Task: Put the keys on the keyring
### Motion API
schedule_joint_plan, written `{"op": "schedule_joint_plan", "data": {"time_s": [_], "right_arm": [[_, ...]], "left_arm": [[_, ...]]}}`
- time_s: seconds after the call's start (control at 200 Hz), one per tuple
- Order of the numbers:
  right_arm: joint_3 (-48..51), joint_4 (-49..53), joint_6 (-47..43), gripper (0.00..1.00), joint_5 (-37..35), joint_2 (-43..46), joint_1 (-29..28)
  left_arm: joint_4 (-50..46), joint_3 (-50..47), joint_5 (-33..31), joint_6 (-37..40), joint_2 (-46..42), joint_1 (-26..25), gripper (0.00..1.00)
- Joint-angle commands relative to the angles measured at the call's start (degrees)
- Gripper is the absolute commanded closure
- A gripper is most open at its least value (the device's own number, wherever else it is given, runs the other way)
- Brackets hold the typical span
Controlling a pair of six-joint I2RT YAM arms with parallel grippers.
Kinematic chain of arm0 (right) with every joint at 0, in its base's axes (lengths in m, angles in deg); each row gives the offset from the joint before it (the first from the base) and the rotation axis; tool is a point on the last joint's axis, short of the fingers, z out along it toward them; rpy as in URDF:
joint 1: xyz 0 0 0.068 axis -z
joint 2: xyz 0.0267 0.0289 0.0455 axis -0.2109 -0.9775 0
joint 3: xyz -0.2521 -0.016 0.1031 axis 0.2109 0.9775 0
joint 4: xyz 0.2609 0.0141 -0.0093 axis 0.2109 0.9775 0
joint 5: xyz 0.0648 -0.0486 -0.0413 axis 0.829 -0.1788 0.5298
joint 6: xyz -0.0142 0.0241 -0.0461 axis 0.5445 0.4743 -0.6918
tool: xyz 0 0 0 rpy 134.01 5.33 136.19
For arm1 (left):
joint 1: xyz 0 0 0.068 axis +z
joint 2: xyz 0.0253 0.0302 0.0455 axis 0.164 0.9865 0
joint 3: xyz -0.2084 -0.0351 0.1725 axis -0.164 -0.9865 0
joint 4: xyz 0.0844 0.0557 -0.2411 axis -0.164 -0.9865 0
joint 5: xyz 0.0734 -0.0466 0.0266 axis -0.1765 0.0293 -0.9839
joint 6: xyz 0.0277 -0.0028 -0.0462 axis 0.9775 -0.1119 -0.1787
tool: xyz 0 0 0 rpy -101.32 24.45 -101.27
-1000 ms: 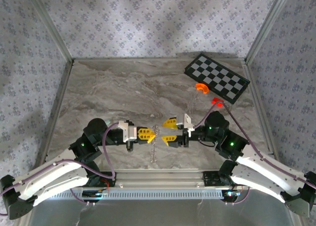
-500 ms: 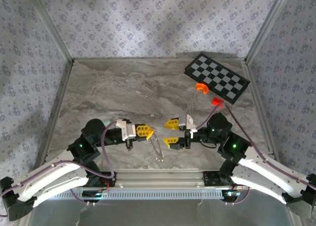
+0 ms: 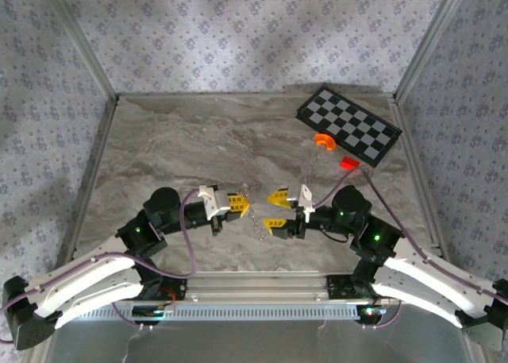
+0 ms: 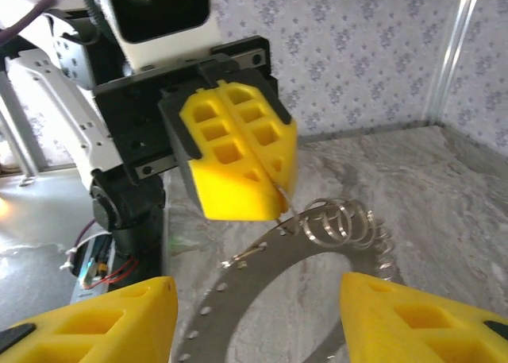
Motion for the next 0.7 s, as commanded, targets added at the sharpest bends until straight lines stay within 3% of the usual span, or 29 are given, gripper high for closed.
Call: {"op": "schedule_joint_plan", "data": {"time_s": [0.0,0.2,0.305,0.38,0.515,0.695], "right_arm": [[-2.10,3.27,1.89,0.42,-4.47,-2.25,1.58],[-6.41,4.51,8.80,0.22,-1.18,-7.88,10.76],[-9.34,4.65,11.79,0.20,0.63,-13.50,15.59],[-12.51,5.83,11.99,0.18,1.13,-18.12,17.12],[-18.07,8.36,9.89,0.00,1.00,-27.35,17.87],[-27.19,13.61,7.02,0.00,1.25,-41.46,19.06]], "left_arm": [[1.79,2.10,-0.10,0.91,-0.32,0.26,1.00],[-2.75,2.50,-4.90,0.09,-1.62,0.31,1.00],[-6.74,3.22,-8.36,-0.90,-2.38,0.29,1.00],[-9.15,3.19,-10.28,-1.70,-3.29,0.32,1.00],[-11.86,2.04,-13.18,-2.50,-6.35,0.32,1.00],[-14.45,0.60,-14.58,-3.23,-10.39,0.40,1.00]]}}
